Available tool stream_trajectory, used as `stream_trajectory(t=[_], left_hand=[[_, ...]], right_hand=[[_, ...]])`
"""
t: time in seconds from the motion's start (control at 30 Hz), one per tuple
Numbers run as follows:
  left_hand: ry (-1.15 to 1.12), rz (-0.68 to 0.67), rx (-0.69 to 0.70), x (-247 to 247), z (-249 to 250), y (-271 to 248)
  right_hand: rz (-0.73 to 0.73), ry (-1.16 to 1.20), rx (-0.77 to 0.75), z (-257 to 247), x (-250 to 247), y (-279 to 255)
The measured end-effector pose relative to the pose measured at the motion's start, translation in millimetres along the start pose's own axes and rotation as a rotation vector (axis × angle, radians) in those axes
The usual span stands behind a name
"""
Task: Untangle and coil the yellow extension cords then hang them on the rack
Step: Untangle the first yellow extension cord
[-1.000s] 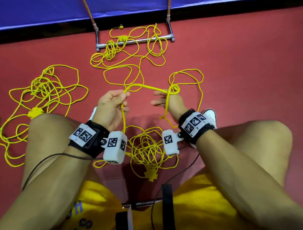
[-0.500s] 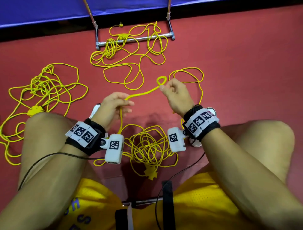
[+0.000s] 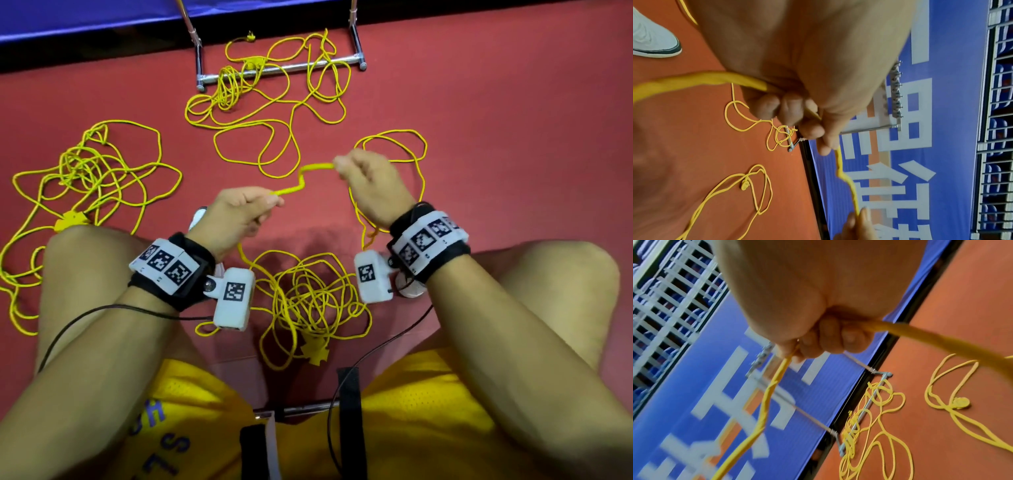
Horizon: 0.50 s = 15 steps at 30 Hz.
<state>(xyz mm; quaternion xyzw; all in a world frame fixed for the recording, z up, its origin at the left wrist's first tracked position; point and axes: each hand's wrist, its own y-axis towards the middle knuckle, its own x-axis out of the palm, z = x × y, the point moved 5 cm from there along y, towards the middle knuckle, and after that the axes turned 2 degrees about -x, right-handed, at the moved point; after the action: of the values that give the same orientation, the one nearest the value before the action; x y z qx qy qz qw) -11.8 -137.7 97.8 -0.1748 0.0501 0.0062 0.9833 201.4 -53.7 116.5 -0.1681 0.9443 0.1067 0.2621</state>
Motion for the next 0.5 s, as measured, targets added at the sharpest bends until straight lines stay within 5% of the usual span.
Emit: stream_trajectory(t=[0.17,0.3,0.5], left_hand=[[0.026,0.055,0.032,-1,-2,-1],[-0.136,-0.042,-0.008,7,-10,-3],[-0.298,0.01,-0.017,11,-6,-2]], right_hand=[[0.15,-0.235,0.14,25,-21,0],[0.185,-0.185,0.21,36,-5,-1],[0.335,-0.218,0.142,12,4,-14]])
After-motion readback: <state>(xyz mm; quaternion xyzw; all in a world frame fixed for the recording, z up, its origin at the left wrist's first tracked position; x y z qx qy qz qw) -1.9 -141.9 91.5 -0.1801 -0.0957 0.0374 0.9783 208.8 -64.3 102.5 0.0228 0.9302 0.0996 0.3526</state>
